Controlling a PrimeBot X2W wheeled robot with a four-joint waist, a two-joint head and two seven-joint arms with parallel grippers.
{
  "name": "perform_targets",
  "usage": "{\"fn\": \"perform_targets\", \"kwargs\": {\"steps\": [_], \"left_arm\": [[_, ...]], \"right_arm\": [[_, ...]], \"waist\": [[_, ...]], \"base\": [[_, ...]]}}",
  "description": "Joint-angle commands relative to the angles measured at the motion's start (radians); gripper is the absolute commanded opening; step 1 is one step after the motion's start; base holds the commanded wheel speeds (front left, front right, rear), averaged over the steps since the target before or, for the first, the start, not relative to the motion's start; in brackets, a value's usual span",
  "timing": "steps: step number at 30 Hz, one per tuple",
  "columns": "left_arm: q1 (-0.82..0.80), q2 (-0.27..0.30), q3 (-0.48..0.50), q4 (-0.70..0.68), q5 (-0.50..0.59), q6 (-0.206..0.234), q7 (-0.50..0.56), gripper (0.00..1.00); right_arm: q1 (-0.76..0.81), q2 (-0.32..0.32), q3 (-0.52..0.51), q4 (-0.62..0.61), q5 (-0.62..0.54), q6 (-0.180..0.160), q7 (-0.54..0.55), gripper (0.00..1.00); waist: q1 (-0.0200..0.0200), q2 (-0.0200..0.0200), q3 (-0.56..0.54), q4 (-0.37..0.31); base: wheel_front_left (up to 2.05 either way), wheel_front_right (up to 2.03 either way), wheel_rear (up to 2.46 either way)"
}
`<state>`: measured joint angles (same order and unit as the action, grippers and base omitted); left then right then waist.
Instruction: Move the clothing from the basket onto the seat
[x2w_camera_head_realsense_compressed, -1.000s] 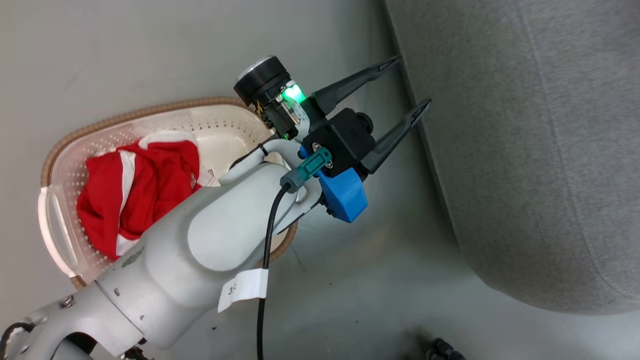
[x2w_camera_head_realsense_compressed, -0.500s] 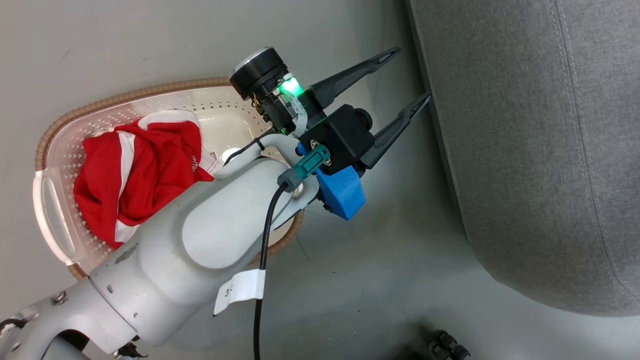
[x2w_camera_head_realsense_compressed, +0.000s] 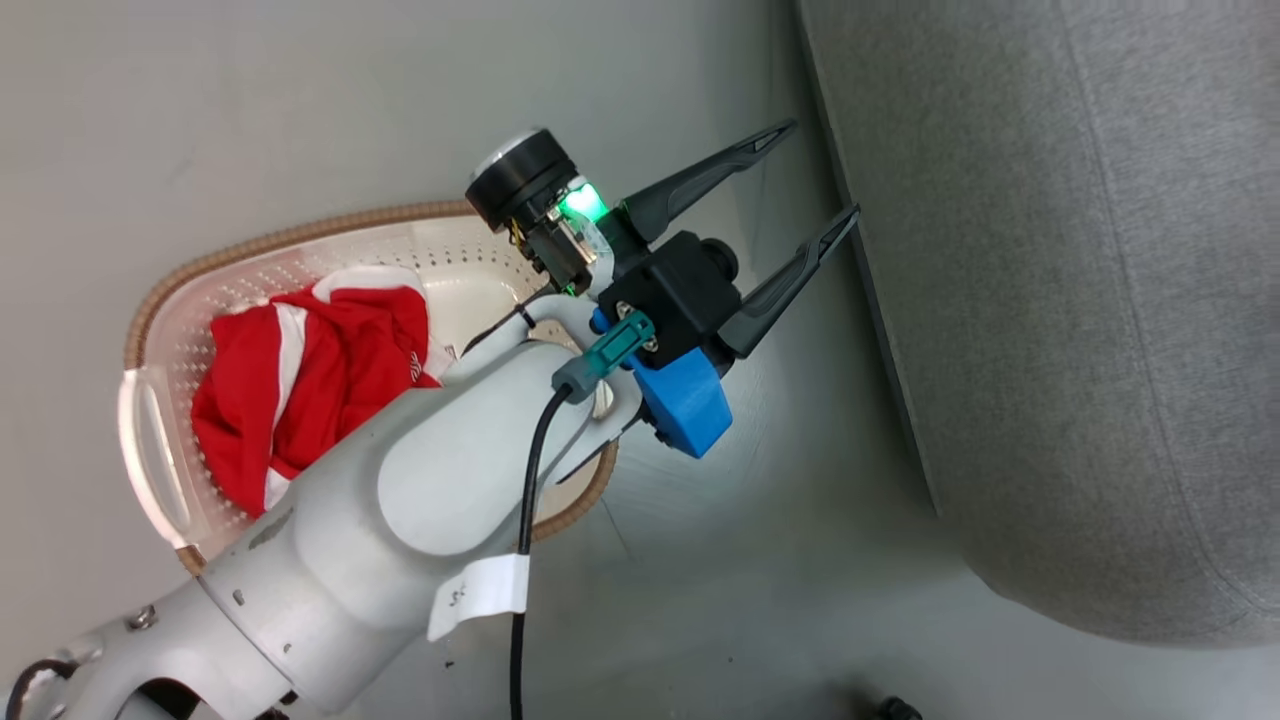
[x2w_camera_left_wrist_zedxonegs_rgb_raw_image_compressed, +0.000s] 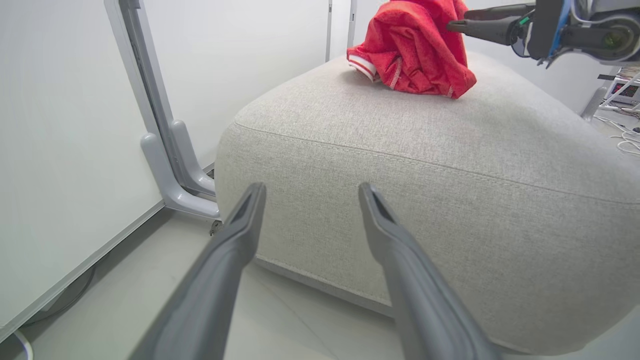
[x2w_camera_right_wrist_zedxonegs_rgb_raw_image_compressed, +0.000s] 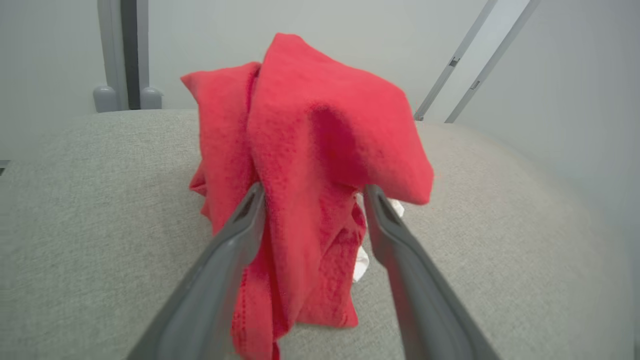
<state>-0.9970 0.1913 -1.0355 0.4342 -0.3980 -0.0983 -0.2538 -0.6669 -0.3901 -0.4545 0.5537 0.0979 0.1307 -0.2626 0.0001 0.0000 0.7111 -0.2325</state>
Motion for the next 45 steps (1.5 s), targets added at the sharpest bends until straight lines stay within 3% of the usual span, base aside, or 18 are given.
{"fn": "perform_targets", "kwargs": {"steps": [1,5,14,21,27,35,45], "left_arm": [[0.013,0.000,0.011,0.003,-0.008,0.003,-0.006,1.00],[0.083,-0.012,0.060,-0.003,-0.035,0.013,-0.012,1.00],[0.253,0.003,0.232,-0.074,-0.003,0.053,-0.013,1.00],[0.417,-0.005,0.415,-0.130,0.054,0.087,-0.013,1.00],[0.552,-0.022,0.567,-0.164,0.102,0.081,-0.012,1.00],[0.723,-0.060,0.743,-0.209,0.167,0.055,-0.012,1.00],[0.878,-0.099,0.889,-0.246,0.237,0.012,-0.012,1.00]], "right_arm": [[0.030,0.005,0.003,-0.027,-0.002,0.000,-0.004,1.00],[0.168,0.036,0.057,-0.165,-0.022,0.000,-0.004,1.00],[0.282,0.095,0.204,-0.326,-0.045,0.000,-0.003,1.00],[0.342,0.122,0.348,-0.381,-0.044,0.000,-0.003,1.00],[0.393,0.147,0.426,-0.409,-0.038,0.000,-0.003,1.00],[0.505,0.197,0.402,-0.453,-0.025,0.000,-0.003,1.00],[0.629,0.257,0.374,-0.436,-0.006,0.000,-0.003,1.00]], "waist": [[-0.0001,0.0000,-0.043,0.007],[-0.0001,0.0000,-0.148,0.011],[-0.0001,0.0000,-0.305,0.052],[-0.0001,0.0000,-0.423,0.131],[-0.0001,0.0000,-0.510,0.200],[-0.0001,0.0000,-0.603,0.275],[-0.0001,0.0000,-0.677,0.298]], "base": [[0.00,0.00,0.00],[0.00,0.00,0.00],[0.00,0.00,0.00],[0.00,0.00,0.00],[0.00,0.00,0.00],[0.00,0.00,0.00],[0.00,0.00,0.00]]}}
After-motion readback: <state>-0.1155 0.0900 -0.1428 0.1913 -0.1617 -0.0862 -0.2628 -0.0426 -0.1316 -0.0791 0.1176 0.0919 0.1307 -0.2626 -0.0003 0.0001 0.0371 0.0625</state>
